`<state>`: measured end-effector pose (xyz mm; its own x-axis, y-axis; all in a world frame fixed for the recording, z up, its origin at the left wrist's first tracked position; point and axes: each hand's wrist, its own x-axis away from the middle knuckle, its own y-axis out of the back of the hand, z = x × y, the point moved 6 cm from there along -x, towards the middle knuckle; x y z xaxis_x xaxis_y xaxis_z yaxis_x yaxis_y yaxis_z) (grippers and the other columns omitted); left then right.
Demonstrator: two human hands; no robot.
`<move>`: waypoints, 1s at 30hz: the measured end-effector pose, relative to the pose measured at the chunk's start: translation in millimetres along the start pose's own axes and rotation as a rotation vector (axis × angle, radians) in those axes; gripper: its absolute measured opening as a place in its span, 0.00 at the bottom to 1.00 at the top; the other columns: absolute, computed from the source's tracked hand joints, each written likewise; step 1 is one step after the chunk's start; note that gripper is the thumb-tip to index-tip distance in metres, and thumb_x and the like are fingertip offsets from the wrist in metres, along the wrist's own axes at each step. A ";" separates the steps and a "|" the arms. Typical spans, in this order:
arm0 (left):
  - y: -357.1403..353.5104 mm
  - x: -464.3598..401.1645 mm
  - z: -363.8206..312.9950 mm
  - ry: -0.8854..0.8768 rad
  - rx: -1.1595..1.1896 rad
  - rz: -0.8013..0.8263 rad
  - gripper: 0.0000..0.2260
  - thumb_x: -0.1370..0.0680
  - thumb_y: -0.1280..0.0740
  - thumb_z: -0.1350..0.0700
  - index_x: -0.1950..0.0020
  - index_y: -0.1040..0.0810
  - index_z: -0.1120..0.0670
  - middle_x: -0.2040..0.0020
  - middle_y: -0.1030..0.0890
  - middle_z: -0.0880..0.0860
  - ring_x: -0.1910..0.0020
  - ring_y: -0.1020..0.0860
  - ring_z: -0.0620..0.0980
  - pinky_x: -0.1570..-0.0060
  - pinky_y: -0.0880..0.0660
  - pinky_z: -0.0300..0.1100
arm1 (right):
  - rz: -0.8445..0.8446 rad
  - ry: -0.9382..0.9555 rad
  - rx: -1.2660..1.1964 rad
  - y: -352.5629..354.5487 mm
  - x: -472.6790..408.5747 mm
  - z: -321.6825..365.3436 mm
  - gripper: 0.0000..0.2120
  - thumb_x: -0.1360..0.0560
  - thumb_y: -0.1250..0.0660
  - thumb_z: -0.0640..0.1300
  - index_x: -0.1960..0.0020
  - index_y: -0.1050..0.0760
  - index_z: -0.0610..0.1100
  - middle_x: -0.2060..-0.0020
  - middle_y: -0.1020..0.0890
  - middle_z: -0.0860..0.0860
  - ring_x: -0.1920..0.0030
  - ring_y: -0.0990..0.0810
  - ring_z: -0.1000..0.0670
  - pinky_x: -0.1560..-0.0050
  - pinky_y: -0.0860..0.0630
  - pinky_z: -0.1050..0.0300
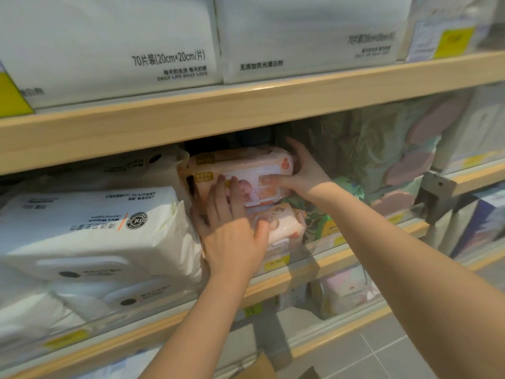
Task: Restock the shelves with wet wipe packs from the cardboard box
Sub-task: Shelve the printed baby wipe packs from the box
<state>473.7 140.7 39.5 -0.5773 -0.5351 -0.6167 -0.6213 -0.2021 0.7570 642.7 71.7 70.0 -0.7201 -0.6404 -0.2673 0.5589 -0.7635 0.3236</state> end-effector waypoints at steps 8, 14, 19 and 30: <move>35.2 34.9 -21.6 -0.116 0.118 0.138 0.29 0.27 0.43 0.45 0.28 0.38 0.55 0.31 0.31 0.54 0.34 0.34 0.56 0.38 0.33 0.54 | -0.086 0.065 0.240 28.4 69.2 33.0 0.38 0.32 0.25 0.52 0.28 0.38 0.48 0.32 0.31 0.48 0.33 0.32 0.51 0.36 0.33 0.58; 68.5 145.5 9.3 -0.182 0.223 0.347 0.28 0.27 0.43 0.47 0.28 0.36 0.53 0.32 0.30 0.52 0.34 0.32 0.53 0.36 0.32 0.51 | 0.100 0.048 0.382 14.9 196.0 45.7 0.29 0.26 0.31 0.51 0.29 0.37 0.50 0.38 0.32 0.57 0.39 0.33 0.58 0.42 0.33 0.63; 79.3 265.9 50.2 -0.153 0.193 0.567 0.26 0.27 0.42 0.46 0.30 0.33 0.52 0.34 0.27 0.51 0.35 0.28 0.52 0.38 0.31 0.49 | 0.148 -0.112 0.316 -11.9 297.1 11.3 0.27 0.25 0.33 0.52 0.29 0.37 0.51 0.35 0.30 0.56 0.37 0.30 0.57 0.43 0.33 0.64; 45.8 394.8 112.5 0.207 0.280 0.892 0.30 0.26 0.36 0.44 0.26 0.41 0.48 0.28 0.39 0.44 0.31 0.36 0.45 0.35 0.35 0.41 | 0.314 -0.443 0.204 -111.6 408.3 -94.3 0.28 0.27 0.30 0.49 0.30 0.35 0.50 0.37 0.28 0.56 0.39 0.28 0.57 0.41 0.31 0.63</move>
<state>157.7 12.5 -193.5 -0.8110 -0.5367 0.2329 -0.1174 0.5393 0.8339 325.1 -112.4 -160.8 -0.6606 -0.7038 0.2613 0.7146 -0.4828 0.5062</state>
